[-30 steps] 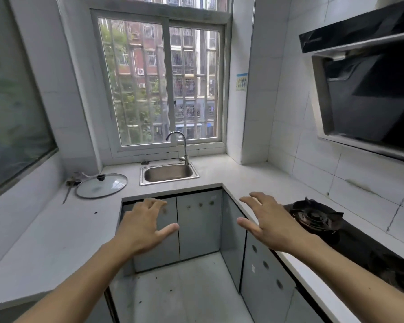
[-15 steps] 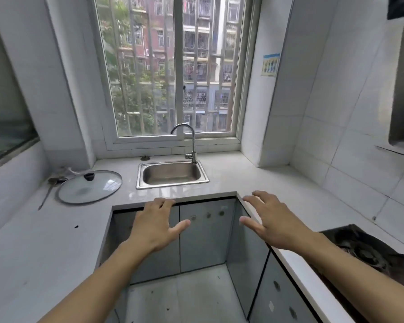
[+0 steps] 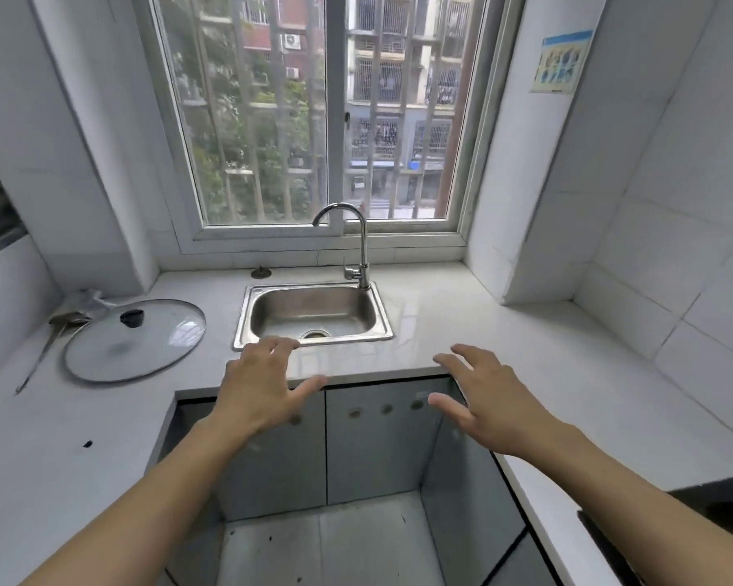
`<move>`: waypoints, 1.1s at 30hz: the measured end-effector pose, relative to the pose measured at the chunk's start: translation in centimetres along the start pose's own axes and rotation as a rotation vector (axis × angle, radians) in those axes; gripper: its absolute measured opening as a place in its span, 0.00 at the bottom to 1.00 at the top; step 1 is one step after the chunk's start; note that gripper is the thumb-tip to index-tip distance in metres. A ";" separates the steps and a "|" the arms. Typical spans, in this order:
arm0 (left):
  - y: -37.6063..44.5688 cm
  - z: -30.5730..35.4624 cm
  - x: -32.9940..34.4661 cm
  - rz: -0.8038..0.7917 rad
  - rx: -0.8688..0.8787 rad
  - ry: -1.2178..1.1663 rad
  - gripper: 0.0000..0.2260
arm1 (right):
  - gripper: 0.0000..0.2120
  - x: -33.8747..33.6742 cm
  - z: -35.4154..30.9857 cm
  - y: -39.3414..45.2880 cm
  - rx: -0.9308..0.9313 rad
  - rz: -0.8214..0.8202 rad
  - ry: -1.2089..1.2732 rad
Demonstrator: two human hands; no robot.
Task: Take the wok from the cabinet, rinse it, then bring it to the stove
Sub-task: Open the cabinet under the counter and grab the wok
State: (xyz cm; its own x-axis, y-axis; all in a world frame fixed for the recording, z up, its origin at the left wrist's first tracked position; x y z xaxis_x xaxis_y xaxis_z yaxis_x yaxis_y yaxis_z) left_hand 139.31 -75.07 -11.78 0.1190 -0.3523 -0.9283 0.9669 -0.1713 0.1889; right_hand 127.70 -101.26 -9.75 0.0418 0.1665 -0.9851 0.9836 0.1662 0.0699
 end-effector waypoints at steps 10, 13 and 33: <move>4.8 -1.8 4.5 -0.020 -0.339 0.167 0.33 | 0.29 4.1 7.4 13.6 -0.262 -0.045 0.104; 4.4 -3.7 4.0 -0.011 -0.449 0.184 0.33 | 0.29 5.4 6.5 17.0 -0.351 -0.097 0.130; -0.6 -23.3 0.1 0.173 -0.952 0.161 0.30 | 0.32 12.3 -16.3 34.9 -0.886 -0.240 -0.026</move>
State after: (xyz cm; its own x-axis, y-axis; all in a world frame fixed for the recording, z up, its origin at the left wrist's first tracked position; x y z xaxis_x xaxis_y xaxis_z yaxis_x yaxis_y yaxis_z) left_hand 144.01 -53.58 -19.39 0.2373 -0.1606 -0.9581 0.7023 0.7098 0.0549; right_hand 159.64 -77.59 -16.89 -0.1315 0.0114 -0.9912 0.4728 0.8796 -0.0526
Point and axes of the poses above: each hand's wrist, its own y-axis towards the middle knuckle, its own x-axis out of the palm, z = x × y, the point moved 9 cm from there along y, towards the middle knuckle, and after that the axes turned 11 degrees about -x, right-handed, at the moved point
